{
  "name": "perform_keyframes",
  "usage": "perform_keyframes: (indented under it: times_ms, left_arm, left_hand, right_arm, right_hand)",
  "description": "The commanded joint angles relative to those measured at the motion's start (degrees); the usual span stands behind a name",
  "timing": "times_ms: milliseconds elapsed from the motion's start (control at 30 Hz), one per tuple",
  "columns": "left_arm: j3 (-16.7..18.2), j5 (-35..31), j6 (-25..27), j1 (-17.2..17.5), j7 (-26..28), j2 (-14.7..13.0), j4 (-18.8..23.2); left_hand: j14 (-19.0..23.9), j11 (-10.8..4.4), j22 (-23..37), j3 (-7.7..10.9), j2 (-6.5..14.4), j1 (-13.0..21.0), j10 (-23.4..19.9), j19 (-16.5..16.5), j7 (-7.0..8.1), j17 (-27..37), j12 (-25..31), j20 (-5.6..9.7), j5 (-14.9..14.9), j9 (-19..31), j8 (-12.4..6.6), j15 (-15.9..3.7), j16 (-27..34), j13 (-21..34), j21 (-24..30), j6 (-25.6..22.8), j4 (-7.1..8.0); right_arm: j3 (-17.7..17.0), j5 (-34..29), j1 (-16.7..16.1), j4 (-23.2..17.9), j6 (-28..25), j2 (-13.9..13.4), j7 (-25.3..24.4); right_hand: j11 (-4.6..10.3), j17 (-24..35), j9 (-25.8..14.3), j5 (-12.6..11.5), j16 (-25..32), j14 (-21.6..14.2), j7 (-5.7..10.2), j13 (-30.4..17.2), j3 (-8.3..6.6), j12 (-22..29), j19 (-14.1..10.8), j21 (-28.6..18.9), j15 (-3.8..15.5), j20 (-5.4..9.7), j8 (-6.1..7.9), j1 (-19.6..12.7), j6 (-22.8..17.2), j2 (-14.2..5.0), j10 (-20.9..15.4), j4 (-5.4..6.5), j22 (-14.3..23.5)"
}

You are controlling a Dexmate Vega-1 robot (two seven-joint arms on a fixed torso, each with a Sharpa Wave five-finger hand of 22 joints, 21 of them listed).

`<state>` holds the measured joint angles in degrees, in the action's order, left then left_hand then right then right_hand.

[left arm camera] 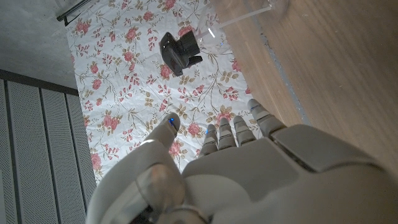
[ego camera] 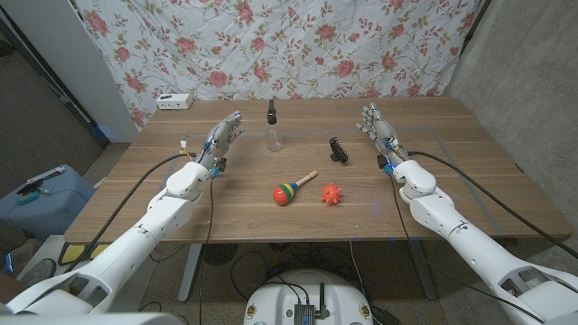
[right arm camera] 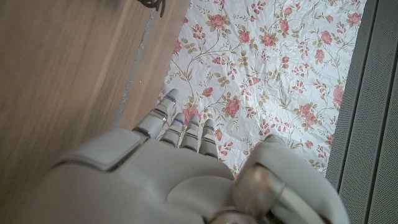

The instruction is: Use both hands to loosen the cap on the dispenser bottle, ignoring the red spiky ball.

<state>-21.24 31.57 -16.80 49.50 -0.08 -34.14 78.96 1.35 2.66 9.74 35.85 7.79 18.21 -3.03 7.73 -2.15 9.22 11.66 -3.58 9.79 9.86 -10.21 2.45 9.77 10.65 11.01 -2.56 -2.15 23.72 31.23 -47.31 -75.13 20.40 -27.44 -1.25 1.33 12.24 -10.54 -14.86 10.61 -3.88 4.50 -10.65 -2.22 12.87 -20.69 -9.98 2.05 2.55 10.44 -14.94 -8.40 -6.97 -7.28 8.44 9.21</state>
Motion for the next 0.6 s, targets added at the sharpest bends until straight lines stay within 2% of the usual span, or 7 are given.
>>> perform_keyframes:
  times_ms: [33,233,500,600]
  left_arm:
    - [-1.6,-4.5,0.7,-1.5,0.8,-2.0,0.4]
    - [-2.0,-6.2,0.0,-1.8,1.4,-2.1,0.1]
    - [-2.3,-8.8,0.3,-1.2,1.9,-4.1,1.5]
    - [-2.4,-10.1,1.0,-0.9,2.6,-4.9,2.2]
  left_hand:
    - [0.1,-0.57,0.1,-0.02,-0.5,0.7,-0.2,-0.3,0.34,0.2,0.3,-0.46,0.1,0.2,-0.43,-0.77,0.4,0.1,-0.2,-0.5,-0.97]
    - [0.7,-1.21,0.0,-0.48,-1.8,1.3,-0.9,-0.3,0.86,0.2,0.5,-0.29,0.0,0.2,-0.63,-1.44,0.5,0.1,-0.2,-1.3,-2.36]
    - [1.8,-2.33,-0.1,-1.07,-3.9,3.3,-2.1,-0.5,1.9,0.3,0.6,0.42,0.0,0.2,-0.75,-2.79,0.6,0.0,-0.3,-2.3,-5.51]
    - [2.2,-2.98,-0.1,-1.32,-4.8,4.0,-2.6,-0.9,2.11,0.3,0.7,0.39,0.0,0.2,-0.82,-3.06,0.6,0.0,-0.5,-2.7,-6.43]
  right_arm:
    - [0.3,-1.1,0.4,0.2,0.7,0.3,-0.7]
    - [0.2,-0.9,0.6,0.6,0.9,0.2,-0.2]
    - [0.1,-0.6,0.2,0.9,1.9,0.7,-0.1]
    - [0.1,-0.7,0.1,0.9,2.0,1.0,-0.5]
  right_hand:
    - [-0.12,-0.1,-0.1,-0.3,0.4,-0.4,0.33,-0.2,0.02,0.0,0.1,-0.3,0.82,1.87,0.48,-0.5,-0.5,-0.04,-0.6,-0.26,0.3]
    - [-0.04,-0.2,0.0,-0.3,0.4,-0.4,0.36,-0.2,-0.04,-0.2,0.2,-0.3,0.89,1.89,0.37,-0.6,-0.2,-0.07,-0.7,-0.42,0.3]
    - [-0.19,-0.3,0.0,-0.3,0.4,-0.3,0.25,-0.2,-0.08,-0.3,0.5,-0.2,0.96,2.3,0.35,-0.7,0.0,-0.06,-0.8,-0.58,0.2]
    - [0.71,-0.5,0.0,-0.3,0.5,-0.6,0.55,-0.2,-0.13,-0.2,0.8,-0.2,1.68,2.63,0.77,-0.7,-1.1,-0.06,-1.6,-0.78,0.2]
